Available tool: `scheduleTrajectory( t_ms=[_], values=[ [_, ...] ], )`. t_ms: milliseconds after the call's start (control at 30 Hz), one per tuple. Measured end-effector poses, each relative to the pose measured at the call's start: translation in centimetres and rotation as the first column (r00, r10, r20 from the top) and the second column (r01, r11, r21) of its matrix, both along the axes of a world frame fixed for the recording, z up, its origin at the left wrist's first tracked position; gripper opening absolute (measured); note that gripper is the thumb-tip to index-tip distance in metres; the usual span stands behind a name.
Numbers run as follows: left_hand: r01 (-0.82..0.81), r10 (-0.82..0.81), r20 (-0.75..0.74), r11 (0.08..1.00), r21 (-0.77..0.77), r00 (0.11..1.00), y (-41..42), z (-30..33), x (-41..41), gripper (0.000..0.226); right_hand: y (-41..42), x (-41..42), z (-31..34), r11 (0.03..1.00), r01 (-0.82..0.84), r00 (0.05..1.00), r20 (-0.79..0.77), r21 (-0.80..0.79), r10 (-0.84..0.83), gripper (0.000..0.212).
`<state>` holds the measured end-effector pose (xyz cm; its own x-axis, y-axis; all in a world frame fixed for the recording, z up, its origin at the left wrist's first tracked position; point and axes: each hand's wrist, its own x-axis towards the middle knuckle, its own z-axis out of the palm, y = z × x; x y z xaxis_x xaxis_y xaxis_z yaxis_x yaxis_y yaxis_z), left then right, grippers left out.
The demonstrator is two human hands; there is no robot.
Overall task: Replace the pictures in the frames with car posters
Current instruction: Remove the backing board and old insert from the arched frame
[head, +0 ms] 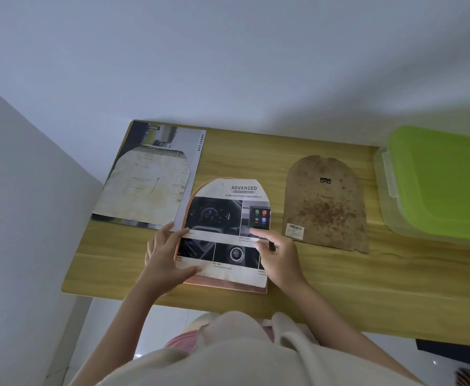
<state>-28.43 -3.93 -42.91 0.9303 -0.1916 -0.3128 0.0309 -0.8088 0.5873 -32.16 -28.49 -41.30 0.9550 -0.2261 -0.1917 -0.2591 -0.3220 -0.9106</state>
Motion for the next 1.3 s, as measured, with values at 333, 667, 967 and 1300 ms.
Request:
scheduleTrajectory(
  t_ms=[333,667,967,1300],
  values=[
    [-0.07,0.124,0.117,0.922,-0.381,0.985,-6.8,4.0,-1.1,0.049,-6.9,-2.4,1.5,0.971,0.083,0.996,0.011,0.224,-0.087,0.032],
    [0.086,-0.106,-0.026,0.908,-0.409,0.994,-24.1,2.4,-9.0,0.037,-23.5,-14.5,1.5,0.953,0.301,0.953,-0.049,0.034,-0.3,0.022],
    [0.102,-0.117,-0.024,0.934,-0.344,0.993,-35.7,-0.4,-15.2,0.034,-33.9,-22.5,-0.2,0.926,0.364,0.92,-0.117,-0.099,-0.375,0.023],
    [0.31,-0.31,0.008,0.949,-0.064,0.951,-39.4,0.1,-15.0,0.061,-38.4,-19.9,-2.0,0.902,0.107,0.96,-0.191,-0.419,-0.203,0.05]
  ],
)
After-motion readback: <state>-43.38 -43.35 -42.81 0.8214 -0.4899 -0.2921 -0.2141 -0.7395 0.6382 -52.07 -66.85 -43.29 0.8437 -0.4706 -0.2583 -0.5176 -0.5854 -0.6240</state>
